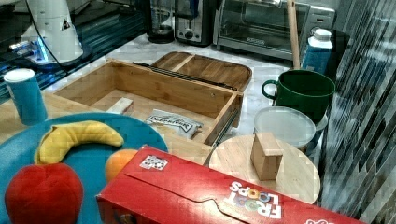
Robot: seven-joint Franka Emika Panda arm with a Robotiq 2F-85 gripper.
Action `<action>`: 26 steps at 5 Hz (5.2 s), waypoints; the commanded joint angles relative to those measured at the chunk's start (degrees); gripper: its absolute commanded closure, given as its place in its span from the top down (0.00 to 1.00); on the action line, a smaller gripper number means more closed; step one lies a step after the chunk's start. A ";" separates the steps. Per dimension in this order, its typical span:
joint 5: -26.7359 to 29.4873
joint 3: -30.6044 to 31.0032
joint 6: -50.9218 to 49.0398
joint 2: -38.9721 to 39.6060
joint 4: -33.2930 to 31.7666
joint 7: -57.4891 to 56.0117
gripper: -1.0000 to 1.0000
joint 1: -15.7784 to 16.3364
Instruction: Close the drawer.
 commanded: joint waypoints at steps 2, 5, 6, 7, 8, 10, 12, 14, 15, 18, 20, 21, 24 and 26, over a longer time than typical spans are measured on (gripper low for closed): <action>-0.38 3.80 8.89 3.52 -6.40 -12.40 0.00 0.67; 2.05 2.97 20.51 10.92 -10.09 -20.83 0.00 -1.77; 1.29 3.14 22.69 11.02 -11.04 -20.80 0.00 -2.32; 0.56 2.86 20.62 9.94 -10.86 -19.79 0.00 -2.16; -0.41 1.89 21.81 9.42 -10.99 -22.11 0.00 -3.07; -0.29 2.55 23.13 10.51 -9.89 -31.33 0.00 -9.65; -0.29 0.33 24.93 10.54 -9.52 -36.51 0.00 -13.30; 1.28 -2.24 27.93 13.63 -6.07 -46.64 0.00 -19.09; 1.89 -3.06 27.84 14.30 -4.26 -50.60 0.00 -22.31; 5.16 -7.09 27.79 21.49 5.57 -51.54 0.00 -26.60; -2.23 -10.62 25.08 20.03 7.15 -47.13 0.00 -25.53; 0.46 -9.68 24.98 19.70 6.53 -48.35 0.00 -26.62; 0.67 -10.03 24.99 19.72 6.53 -48.46 0.00 -26.29; 0.62 -9.95 24.99 19.72 6.53 -48.44 0.00 -26.36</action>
